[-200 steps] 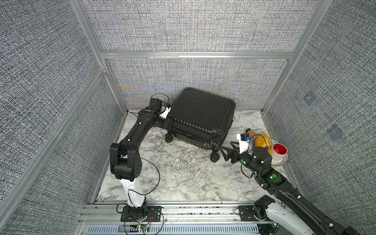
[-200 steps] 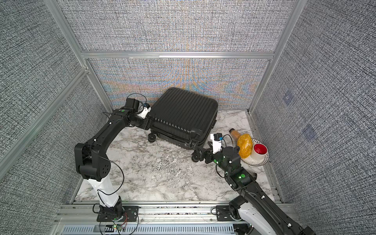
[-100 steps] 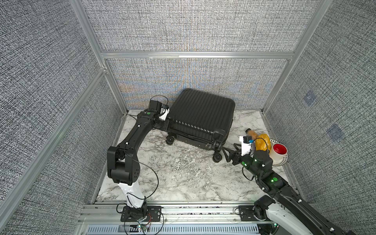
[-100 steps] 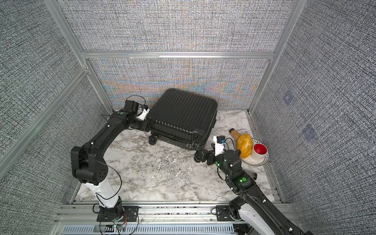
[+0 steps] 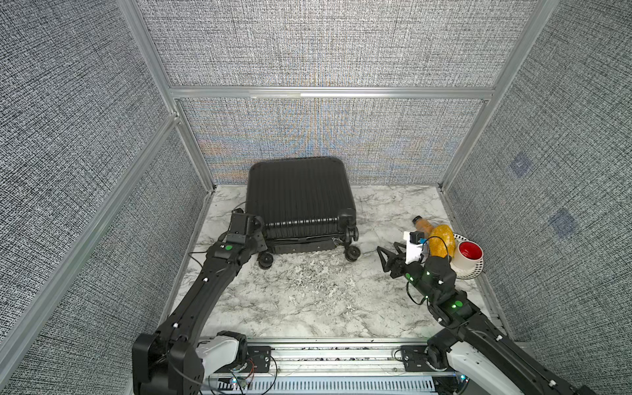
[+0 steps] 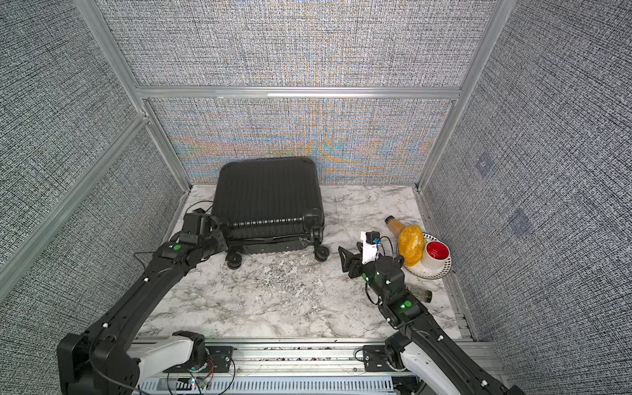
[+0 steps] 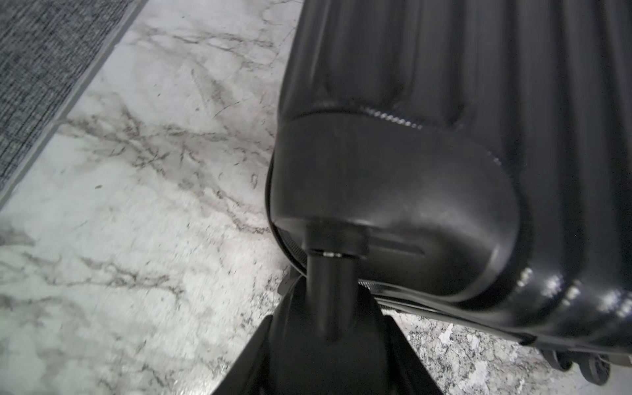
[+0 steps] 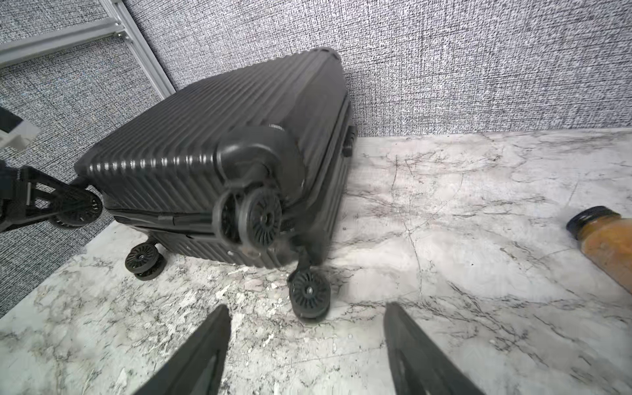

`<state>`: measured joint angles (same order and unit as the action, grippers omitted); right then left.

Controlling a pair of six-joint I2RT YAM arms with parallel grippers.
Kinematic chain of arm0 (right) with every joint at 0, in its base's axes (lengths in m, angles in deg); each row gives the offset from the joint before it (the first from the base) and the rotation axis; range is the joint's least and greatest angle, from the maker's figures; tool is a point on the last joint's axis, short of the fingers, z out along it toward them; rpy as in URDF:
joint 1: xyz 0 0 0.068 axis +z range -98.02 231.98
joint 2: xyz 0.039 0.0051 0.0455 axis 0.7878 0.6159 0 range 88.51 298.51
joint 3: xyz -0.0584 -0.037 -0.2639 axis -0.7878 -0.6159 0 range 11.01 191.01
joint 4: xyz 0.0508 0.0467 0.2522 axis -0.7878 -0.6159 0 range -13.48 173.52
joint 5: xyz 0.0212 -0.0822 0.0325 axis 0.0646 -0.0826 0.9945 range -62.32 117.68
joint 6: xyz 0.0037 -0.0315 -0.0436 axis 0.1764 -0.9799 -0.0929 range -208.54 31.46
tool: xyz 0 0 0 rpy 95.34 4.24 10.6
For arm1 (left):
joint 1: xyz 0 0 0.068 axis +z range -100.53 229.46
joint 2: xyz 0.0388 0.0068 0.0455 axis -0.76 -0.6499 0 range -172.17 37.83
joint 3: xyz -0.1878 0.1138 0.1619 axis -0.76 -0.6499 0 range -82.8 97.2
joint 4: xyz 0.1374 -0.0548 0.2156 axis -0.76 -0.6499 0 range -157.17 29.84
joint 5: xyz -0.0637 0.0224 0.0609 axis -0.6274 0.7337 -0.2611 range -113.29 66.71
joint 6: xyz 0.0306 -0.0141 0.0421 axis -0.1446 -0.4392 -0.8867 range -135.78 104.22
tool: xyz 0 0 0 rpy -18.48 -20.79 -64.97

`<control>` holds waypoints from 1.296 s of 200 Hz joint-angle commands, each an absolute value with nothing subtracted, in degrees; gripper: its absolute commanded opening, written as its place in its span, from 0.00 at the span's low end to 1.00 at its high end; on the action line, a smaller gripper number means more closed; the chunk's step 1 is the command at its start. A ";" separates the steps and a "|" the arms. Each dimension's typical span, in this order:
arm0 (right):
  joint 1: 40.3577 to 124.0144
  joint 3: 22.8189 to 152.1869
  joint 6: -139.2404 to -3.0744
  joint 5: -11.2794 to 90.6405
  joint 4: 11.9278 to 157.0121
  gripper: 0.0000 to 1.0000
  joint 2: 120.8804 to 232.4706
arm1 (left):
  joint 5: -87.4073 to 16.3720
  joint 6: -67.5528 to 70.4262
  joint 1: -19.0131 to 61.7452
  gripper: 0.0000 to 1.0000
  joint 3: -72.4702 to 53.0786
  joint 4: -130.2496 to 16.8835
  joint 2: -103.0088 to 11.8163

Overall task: Open the suitcase zippers
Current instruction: Adjust the suitcase at the center of the board.

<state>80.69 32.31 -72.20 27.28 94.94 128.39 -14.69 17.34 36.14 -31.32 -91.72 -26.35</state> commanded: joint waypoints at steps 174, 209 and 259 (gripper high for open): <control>67.88 33.90 -56.02 72.88 157.24 0.38 185.05 | -31.45 11.56 36.35 0.01 -34.16 -90.83 -22.89; 66.92 36.46 -57.39 72.27 155.56 0.38 187.82 | -32.47 8.86 36.30 0.00 -31.55 -91.76 -25.52; 66.63 43.91 -57.08 74.20 154.73 0.33 194.24 | -31.78 8.37 36.37 0.00 -30.41 -92.71 -26.35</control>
<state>66.66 41.78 -56.86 72.61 154.32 192.32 -27.65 12.27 36.49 -30.79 -91.72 -26.42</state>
